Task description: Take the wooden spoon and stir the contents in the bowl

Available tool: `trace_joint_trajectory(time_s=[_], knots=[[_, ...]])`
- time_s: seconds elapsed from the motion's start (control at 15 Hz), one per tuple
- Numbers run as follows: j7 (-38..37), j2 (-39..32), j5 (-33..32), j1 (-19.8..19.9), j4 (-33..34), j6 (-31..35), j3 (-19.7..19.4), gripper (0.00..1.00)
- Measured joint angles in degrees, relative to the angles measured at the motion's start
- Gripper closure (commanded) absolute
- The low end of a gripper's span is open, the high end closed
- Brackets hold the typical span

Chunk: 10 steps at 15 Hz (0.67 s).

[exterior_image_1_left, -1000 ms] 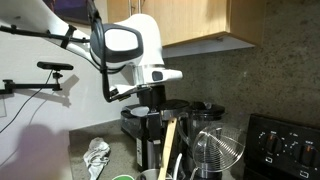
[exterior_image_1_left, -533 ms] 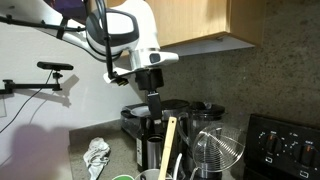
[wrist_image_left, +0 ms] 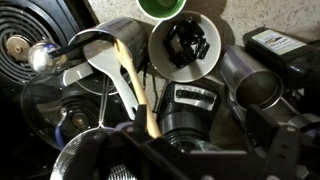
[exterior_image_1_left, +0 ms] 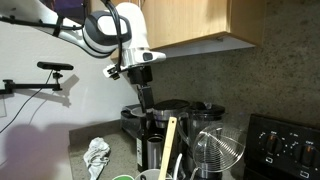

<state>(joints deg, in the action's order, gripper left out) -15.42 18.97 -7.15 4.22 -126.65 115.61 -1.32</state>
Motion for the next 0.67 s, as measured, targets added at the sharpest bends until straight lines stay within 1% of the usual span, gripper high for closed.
trace_joint_trajectory(time_s=[0.33, 0.67], knots=[[2.78, 0.00, 2.61, -2.46, -2.94, -0.46, 0.94, 0.00], [3.95, 0.07, 2.72, -3.31, -5.86, -0.46, 1.24, 0.00]])
